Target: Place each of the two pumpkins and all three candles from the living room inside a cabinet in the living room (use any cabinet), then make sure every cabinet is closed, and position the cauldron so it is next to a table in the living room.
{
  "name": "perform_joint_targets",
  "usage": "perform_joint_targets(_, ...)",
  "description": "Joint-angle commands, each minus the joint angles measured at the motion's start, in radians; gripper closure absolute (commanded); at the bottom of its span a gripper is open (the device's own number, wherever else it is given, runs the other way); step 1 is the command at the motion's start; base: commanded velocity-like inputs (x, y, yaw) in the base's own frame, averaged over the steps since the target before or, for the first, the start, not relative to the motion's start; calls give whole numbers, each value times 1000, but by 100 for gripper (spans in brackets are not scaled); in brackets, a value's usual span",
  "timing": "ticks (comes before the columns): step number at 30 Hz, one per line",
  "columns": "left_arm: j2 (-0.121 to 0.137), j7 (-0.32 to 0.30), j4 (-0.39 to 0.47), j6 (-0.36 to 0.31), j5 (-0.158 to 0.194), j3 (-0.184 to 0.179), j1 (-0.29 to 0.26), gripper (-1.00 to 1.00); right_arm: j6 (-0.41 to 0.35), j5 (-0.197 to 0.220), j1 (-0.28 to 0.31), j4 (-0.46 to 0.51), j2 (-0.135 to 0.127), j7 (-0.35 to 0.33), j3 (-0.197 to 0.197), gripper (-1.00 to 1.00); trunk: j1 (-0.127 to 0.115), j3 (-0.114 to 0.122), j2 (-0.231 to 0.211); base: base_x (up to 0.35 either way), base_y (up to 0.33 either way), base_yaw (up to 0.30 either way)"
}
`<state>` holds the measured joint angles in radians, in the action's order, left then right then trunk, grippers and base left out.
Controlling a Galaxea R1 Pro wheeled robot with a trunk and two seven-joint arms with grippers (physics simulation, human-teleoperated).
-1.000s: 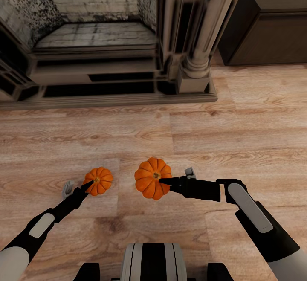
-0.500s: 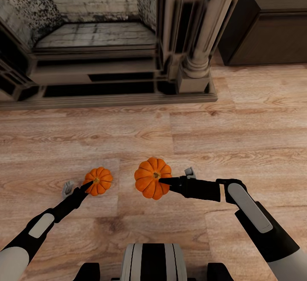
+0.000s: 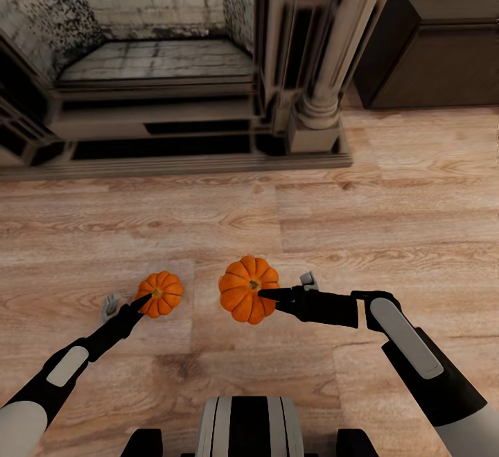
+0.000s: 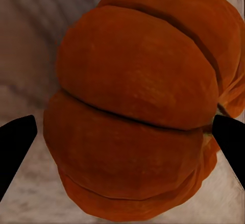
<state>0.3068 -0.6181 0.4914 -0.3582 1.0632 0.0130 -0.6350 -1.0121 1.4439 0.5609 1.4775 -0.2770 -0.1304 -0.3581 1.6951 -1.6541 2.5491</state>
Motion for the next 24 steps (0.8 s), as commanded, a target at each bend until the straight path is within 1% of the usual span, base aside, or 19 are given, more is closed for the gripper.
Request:
perform_joint_targets(1, 1, -1, 0, -8, 4, 0, 0, 100, -1, -10, 1, 0, -1, -10, -1, 100, -1, 3, 0, 0, 0, 0)
perform_joint_targets(3, 2, -18, 0, -8, 4, 0, 0, 100, -1, -10, 1, 0, -1, -11, -1, 100, -1, 11, -1, 0, 0, 0)
perform_joint_targets(6, 6, -79, -3, -9, 1, 1, 0, 100, 1, -10, 1, -1, -1, -12, -1, 100, -3, 23, -1, 0, 0, 0)
perform_joint_targets(8, 22, -107, -5, -10, 2, 0, 0, 100, 1, -10, 1, -2, -2, -12, 0, 100, -4, 31, -2, 0, 0, 0)
perform_joint_targets(10, 37, -121, -6, -13, 5, 0, 0, 100, 2, -11, 1, -3, -2, -12, 0, 100, -5, 38, -2, 0, 0, 0)
perform_joint_targets(11, 39, -123, -6, -14, 5, 0, 0, 100, 3, -11, 1, -5, -2, -12, 0, 100, -5, 42, -2, 0, 0, 0)
perform_joint_targets(15, 60, -144, 7, -54, 6, 1, 2, 100, 10, -16, 1, -48, -3, -14, 2, 100, -7, 58, -3, 0, 0, 0)
perform_joint_targets(17, 73, -190, 17, -69, 6, 1, 1, 100, 18, -29, 1, -69, -4, -14, 2, 100, -8, 65, -4, 0, 0, 0)
perform_joint_targets(18, 75, -203, 19, -72, 5, 1, 1, 100, 21, -35, 1, -75, -4, -14, 3, 100, -8, 69, -4, 0, 0, 0)
perform_joint_targets(20, 85, -249, 27, -95, 4, 4, 2, 100, 43, -68, 1, -122, -4, -14, 7, 100, -9, 77, -5, 0, 0, 0)
perform_joint_targets(22, 96, -264, 36, -118, 5, 5, 3, 100, 55, -85, 1, -162, -3, -15, 10, 100, -10, 85, -5, 0, 0, 0)
perform_joint_targets(24, 104, -272, 41, -136, 7, 6, 3, 100, 62, -93, 1, -192, -1, -14, 12, 100, -11, 92, -5, 0, 0, 0)
